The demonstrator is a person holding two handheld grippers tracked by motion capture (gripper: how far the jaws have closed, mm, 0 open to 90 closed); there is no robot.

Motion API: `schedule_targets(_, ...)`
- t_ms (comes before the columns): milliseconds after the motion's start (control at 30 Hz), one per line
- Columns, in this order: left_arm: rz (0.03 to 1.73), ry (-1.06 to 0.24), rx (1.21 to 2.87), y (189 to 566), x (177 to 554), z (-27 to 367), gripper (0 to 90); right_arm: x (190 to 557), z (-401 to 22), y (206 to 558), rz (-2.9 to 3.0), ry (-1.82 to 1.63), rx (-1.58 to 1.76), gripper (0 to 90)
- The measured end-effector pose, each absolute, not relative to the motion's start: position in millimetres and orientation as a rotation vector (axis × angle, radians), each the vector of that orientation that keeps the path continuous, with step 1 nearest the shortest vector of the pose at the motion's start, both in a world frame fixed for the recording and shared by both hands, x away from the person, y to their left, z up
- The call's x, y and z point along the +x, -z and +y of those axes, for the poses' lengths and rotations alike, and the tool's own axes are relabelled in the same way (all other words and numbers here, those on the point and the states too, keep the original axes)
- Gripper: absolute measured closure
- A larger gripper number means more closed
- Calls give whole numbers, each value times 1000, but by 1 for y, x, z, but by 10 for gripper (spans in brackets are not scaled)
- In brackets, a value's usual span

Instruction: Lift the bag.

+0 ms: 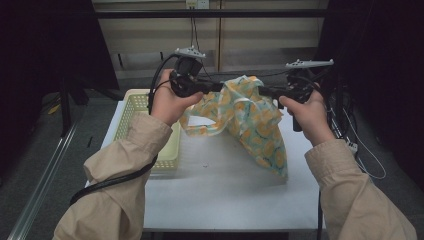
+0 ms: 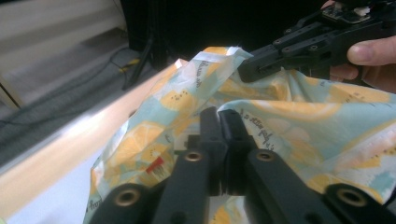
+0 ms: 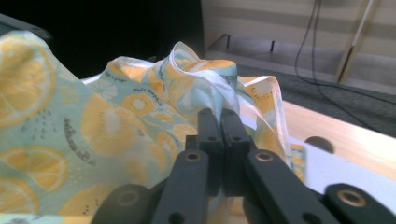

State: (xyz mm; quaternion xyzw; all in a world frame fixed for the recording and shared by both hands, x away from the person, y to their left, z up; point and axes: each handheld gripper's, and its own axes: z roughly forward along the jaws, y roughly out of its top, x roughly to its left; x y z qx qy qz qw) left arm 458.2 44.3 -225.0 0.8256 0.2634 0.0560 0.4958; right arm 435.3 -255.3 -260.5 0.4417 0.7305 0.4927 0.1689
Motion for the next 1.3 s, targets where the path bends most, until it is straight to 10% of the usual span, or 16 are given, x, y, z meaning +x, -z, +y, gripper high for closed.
schedule_targets(133,742,-44,1987,243,460,62,277,431,-253,268,2070,-1423,1275,443)
schedule_targets(267,733,-25,1995,254,450,86,127,420,-259,263,2092,-1413,1276,259)
schedule_targets(1300,726,-137,1970,373,358,201,63,297,-309,409,2160,-1244,1241,172)
